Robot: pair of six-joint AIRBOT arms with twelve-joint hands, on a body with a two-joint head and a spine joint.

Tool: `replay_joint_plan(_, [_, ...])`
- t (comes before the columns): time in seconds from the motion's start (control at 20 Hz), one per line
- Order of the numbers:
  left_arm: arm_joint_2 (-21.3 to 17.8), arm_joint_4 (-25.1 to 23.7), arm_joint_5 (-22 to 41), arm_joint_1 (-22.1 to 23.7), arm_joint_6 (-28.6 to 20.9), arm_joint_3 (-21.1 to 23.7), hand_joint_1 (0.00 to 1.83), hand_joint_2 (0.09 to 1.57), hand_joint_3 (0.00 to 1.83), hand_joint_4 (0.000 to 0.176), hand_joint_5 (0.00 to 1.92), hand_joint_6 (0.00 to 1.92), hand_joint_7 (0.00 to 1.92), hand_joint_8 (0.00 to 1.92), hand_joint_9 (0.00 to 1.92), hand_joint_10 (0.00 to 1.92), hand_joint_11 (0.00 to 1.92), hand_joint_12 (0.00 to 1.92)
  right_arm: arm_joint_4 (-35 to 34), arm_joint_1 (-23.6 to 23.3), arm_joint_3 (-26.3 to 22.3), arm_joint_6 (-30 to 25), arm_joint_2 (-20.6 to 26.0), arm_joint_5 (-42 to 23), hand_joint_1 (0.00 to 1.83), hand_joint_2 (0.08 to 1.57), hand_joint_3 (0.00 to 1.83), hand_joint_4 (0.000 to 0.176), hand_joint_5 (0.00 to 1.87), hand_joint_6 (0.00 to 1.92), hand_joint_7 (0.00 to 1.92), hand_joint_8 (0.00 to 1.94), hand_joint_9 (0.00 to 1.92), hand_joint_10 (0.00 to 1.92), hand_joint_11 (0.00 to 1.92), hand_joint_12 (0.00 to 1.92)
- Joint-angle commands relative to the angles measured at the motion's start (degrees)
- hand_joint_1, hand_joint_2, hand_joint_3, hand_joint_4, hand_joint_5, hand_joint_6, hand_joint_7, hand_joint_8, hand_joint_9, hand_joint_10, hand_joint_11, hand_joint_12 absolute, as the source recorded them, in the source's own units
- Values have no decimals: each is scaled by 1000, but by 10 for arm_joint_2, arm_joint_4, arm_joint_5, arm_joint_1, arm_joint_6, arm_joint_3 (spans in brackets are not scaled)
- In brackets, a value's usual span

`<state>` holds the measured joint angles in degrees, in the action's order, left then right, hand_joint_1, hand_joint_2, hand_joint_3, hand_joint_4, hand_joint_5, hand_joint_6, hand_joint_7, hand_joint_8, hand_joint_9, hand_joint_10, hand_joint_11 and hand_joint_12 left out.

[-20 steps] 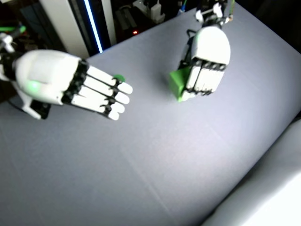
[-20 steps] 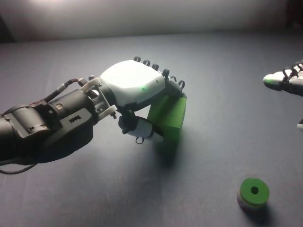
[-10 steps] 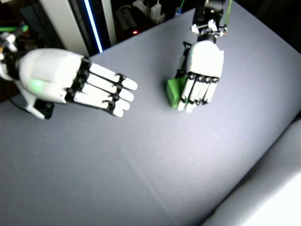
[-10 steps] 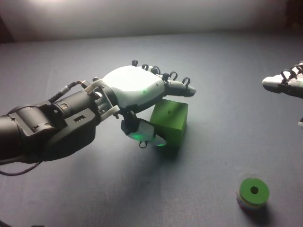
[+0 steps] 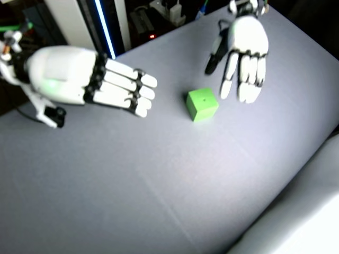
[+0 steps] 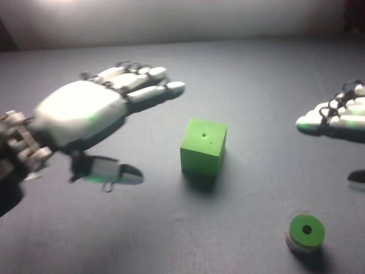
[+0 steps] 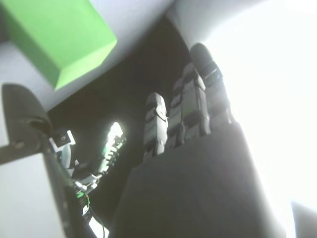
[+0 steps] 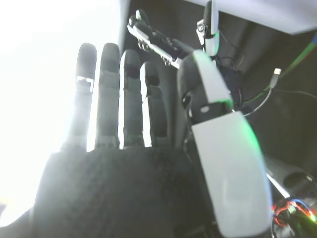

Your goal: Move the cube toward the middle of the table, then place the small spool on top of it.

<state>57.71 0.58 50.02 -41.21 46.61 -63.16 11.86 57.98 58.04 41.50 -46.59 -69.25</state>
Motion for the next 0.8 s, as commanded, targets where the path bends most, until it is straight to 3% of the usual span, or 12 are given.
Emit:
replay_joint_plan(0.0, [-14, 6, 117, -6, -1, 6, 906, 917, 9, 175, 112, 6, 5, 0, 8, 1, 0, 124, 0, -10, -2, -9, 4, -54, 831, 1147, 0, 0, 436, 2, 487, 1, 498, 1, 242, 753])
replay_joint_plan(0.1, [-56, 28, 175, -53, -2, 38, 790, 945, 15, 176, 141, 17, 3, 1, 0, 0, 15, 72, 44, -31, -3, -26, 5, -17, 898, 1064, 0, 0, 471, 3, 510, 1, 557, 12, 270, 910])
replay_joint_plan(0.2, [-88, 44, 224, -92, -2, 64, 843, 983, 1, 70, 168, 4, 27, 7, 0, 0, 8, 76, 85, -58, -3, -41, 4, 27, 949, 1017, 0, 0, 493, 2, 541, 5, 661, 32, 398, 963])
replay_joint_plan(0.25, [-102, 53, 245, -112, -2, 76, 870, 967, 0, 51, 172, 4, 43, 10, 0, 0, 1, 68, 107, -68, -2, -52, 0, 48, 970, 1004, 0, 0, 512, 8, 551, 7, 683, 36, 411, 964])
replay_joint_plan(0.3, [-118, 61, 264, -137, -2, 89, 866, 968, 0, 59, 151, 0, 59, 13, 8, 3, 0, 71, 136, -82, 3, -69, -6, 73, 913, 1005, 0, 5, 499, 2, 519, 1, 739, 30, 457, 919])
replay_joint_plan(0.35, [-132, 66, 274, -156, -2, 100, 856, 961, 0, 86, 147, 0, 65, 7, 2, 1, 0, 42, 165, -96, 5, -83, -12, 98, 940, 979, 0, 19, 498, 0, 505, 0, 821, 36, 571, 909])
replay_joint_plan(0.4, [-143, 71, 281, -171, -2, 107, 852, 964, 0, 89, 156, 4, 68, 6, 4, 2, 0, 34, 188, -109, 7, -97, -16, 117, 966, 972, 0, 14, 492, 0, 503, 0, 868, 30, 611, 863])
replay_joint_plan(0.5, [-162, 89, 303, -208, 4, 123, 836, 966, 0, 110, 164, 5, 75, 7, 17, 6, 20, 44, 247, -135, 13, -135, -28, 158, 985, 974, 0, 14, 477, 2, 489, 2, 791, 0, 500, 879])
replay_joint_plan(0.55, [-167, 102, 319, -226, 8, 129, 835, 973, 3, 94, 153, 0, 56, 1, 3, 0, 3, 38, 276, -145, 18, -151, -38, 176, 960, 977, 0, 27, 460, 4, 437, 0, 702, 0, 394, 994])
replay_joint_plan(0.6, [-169, 112, 335, -238, 8, 132, 839, 966, 0, 97, 154, 1, 52, 0, 0, 0, 0, 13, 293, -151, 21, -161, -45, 188, 942, 966, 0, 24, 467, 2, 417, 0, 635, 0, 326, 1035])
replay_joint_plan(0.65, [-169, 119, 349, -247, 8, 134, 871, 956, 0, 102, 168, 6, 61, 4, 2, 1, 8, 12, 304, -155, 25, -168, -52, 199, 934, 948, 0, 37, 479, 1, 422, 1, 626, 1, 327, 1095])
replay_joint_plan(0.75, [-169, 126, 370, -257, 8, 138, 923, 940, 0, 101, 186, 10, 74, 7, 62, 22, 102, 56, 310, -156, 30, -171, -61, 212, 979, 956, 3, 33, 480, 2, 432, 4, 660, 17, 376, 1136])
